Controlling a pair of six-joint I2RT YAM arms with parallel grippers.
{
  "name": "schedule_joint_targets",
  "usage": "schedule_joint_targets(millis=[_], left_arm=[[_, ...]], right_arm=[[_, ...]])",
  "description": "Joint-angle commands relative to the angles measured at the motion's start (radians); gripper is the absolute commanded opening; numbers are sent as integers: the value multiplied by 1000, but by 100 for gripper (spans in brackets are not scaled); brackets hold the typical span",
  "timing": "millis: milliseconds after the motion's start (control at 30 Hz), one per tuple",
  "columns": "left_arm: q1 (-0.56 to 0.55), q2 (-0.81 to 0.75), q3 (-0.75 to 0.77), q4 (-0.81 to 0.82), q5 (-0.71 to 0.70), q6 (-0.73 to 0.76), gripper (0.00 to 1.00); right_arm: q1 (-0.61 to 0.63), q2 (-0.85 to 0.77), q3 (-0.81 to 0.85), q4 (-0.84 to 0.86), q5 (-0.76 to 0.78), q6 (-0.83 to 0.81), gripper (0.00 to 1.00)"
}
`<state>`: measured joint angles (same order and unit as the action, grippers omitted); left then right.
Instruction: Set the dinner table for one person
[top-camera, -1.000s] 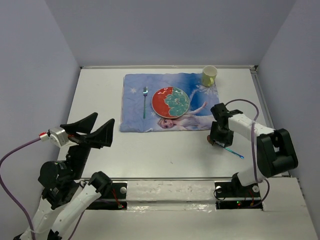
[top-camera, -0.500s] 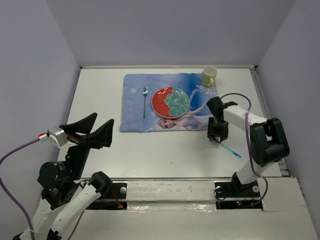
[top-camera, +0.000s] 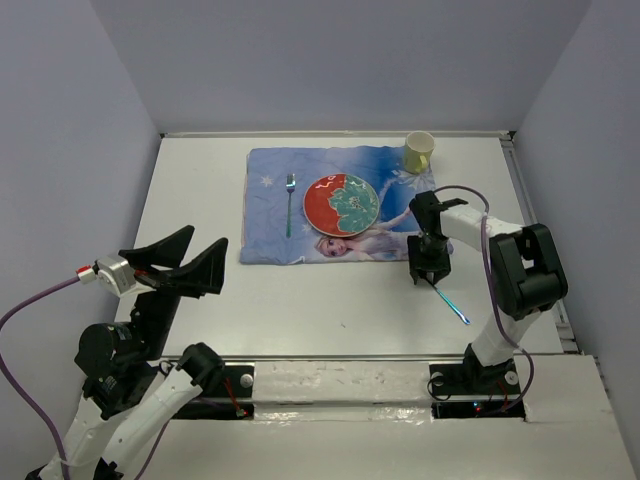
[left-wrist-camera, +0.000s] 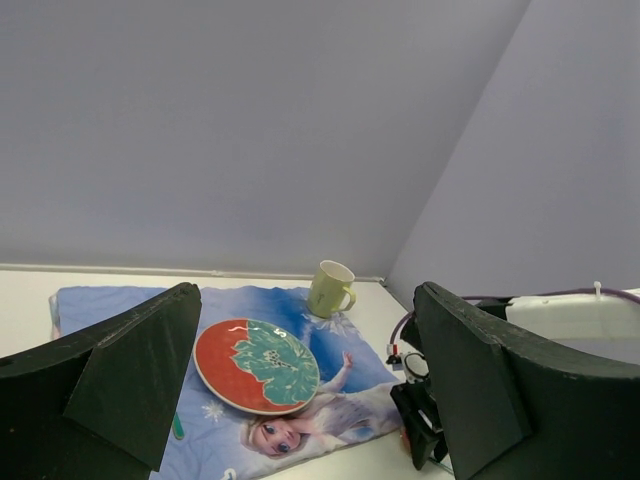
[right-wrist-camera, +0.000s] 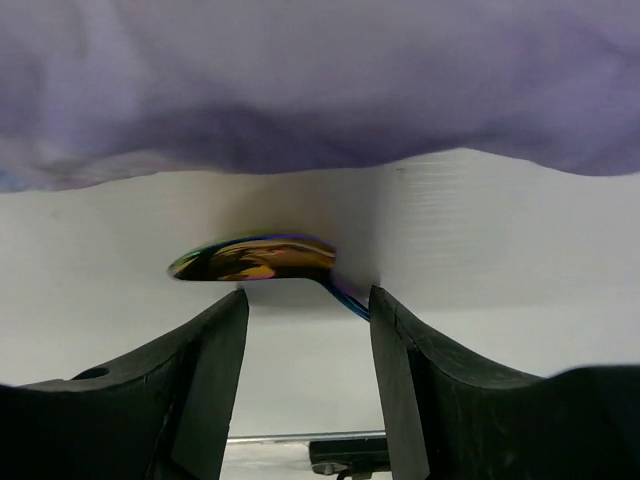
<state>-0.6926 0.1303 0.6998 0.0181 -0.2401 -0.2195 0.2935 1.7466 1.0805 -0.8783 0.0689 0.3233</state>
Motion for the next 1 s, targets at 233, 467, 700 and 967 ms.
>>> schedule_joint_targets(millis=[233,467,700,967], left_arm=[[7,8,12,43,-10,19,99],[8,23,10,42,-10,19,99],[10,25,10,42,-11,17,99],[13,31,9,40,-15,19,99]], right_arm=[[119,-62,-91,247,-272,77,41],[202,-137,-82,286,-104,184,41],[243,-202,-192,268,-73,192,47],[275,-176,-267,303,-61,183,40]])
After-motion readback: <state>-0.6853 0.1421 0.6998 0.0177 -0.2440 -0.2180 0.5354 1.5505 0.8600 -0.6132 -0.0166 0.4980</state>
